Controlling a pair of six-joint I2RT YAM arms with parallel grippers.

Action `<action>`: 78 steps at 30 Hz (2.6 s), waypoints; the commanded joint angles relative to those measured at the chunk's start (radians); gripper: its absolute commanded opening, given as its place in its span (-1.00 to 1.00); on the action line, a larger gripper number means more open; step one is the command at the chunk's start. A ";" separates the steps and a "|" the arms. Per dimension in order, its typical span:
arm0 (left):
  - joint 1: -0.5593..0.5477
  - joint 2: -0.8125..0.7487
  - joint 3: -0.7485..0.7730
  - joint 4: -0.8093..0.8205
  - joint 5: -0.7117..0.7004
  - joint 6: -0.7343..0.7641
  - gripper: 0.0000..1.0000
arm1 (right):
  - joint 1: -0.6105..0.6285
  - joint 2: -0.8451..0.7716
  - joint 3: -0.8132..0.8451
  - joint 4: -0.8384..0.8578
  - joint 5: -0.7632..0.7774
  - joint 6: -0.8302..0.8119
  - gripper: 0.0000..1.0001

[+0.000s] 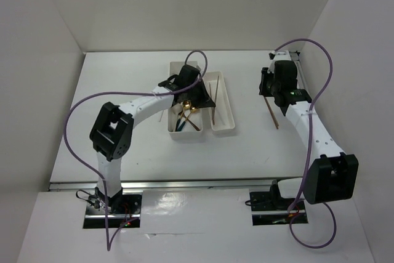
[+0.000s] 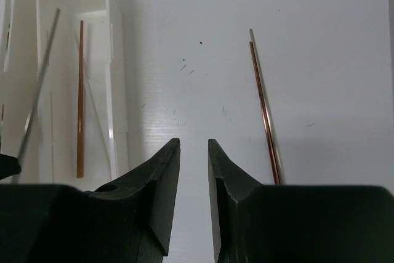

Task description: Sort the eating utensils into containers

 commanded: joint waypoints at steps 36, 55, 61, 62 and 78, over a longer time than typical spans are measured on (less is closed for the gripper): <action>-0.013 0.024 0.398 -0.023 -0.092 0.455 0.26 | -0.007 -0.080 -0.174 0.106 0.069 -0.297 -0.31; 0.469 -0.436 0.299 -0.502 0.196 0.983 1.00 | -0.228 0.117 -0.202 -0.040 -0.130 -0.531 -0.27; 0.616 -0.540 0.154 -0.435 0.253 0.946 1.00 | -0.288 0.182 -0.190 -0.126 -0.221 -0.531 -0.36; 0.616 -0.541 0.154 -0.435 0.272 0.934 1.00 | -0.297 0.202 -0.190 -0.126 -0.236 -0.531 -0.36; 0.718 -0.496 0.200 -0.435 0.359 0.853 1.00 | -0.351 0.340 -0.142 -0.100 -0.221 -0.480 -0.44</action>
